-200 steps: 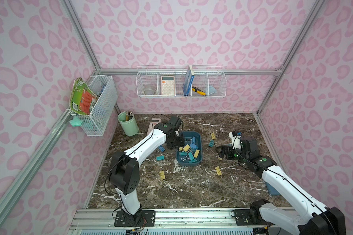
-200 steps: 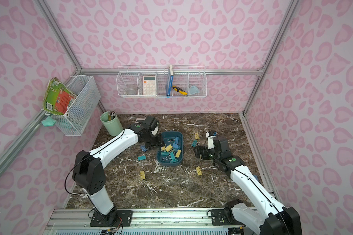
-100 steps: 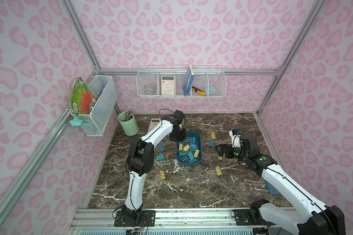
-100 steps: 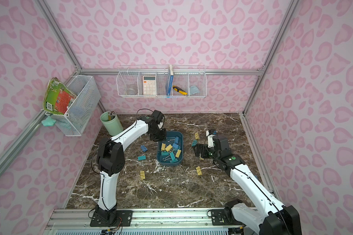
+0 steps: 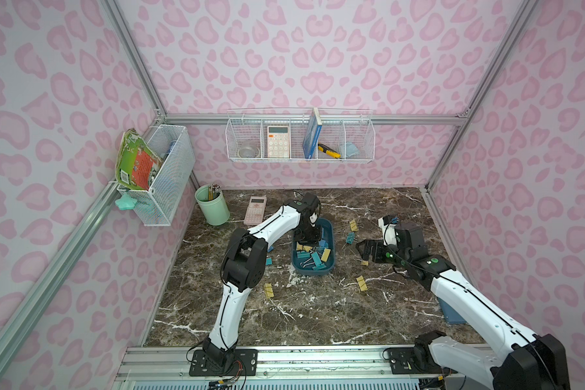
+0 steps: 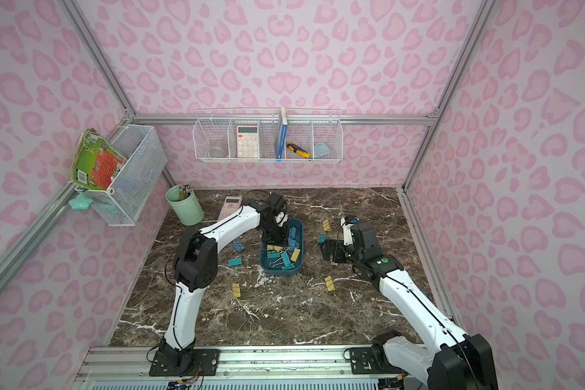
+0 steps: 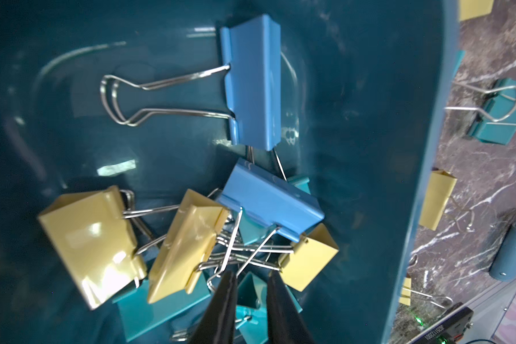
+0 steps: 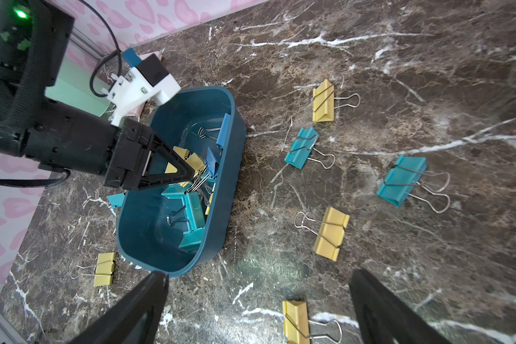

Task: Take out the binder clips from the storage box
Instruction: Pick up the binder clip from the storage box.

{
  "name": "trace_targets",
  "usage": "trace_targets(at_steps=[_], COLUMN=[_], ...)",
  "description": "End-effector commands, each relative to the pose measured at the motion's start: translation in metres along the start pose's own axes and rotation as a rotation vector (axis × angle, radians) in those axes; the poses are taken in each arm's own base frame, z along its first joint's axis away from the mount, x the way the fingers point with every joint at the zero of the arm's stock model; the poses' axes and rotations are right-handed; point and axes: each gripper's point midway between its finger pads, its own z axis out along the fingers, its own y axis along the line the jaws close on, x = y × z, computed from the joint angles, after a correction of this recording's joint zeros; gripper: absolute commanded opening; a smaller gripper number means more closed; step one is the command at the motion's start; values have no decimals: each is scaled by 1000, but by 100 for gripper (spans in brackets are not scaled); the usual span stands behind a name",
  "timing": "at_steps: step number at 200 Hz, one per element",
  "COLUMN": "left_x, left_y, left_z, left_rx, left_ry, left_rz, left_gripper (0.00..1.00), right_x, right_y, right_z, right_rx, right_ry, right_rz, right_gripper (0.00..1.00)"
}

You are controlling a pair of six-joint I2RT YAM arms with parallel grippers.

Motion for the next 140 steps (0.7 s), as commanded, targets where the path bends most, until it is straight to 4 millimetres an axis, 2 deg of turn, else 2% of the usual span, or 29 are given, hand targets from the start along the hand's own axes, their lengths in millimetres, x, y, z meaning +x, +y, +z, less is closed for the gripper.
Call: trace_targets(at_steps=[1, 85, 111, 126, 140], left_x=[2, 4, 7, 8, 5], left_y=[-3, -3, -1, -1, -2], left_z=[4, 24, 28, 27, 18], left_rx=[14, -1, -23, -38, -41], left_ry=[16, 43, 50, 42, 14], left_rz=[29, 43, 52, 54, 56], left_gripper=[24, 23, 12, 1, 0], right_x=[0, 2, 3, 2, 2], right_y=[0, -2, -2, -1, -1], right_z=[0, -1, 0, -1, 0], right_rx=[3, 8, 5, 3, -1], right_ry=[-5, 1, 2, -2, -1], right_rz=[-5, -1, 3, 2, 2], right_gripper=[99, 99, 99, 99, 99])
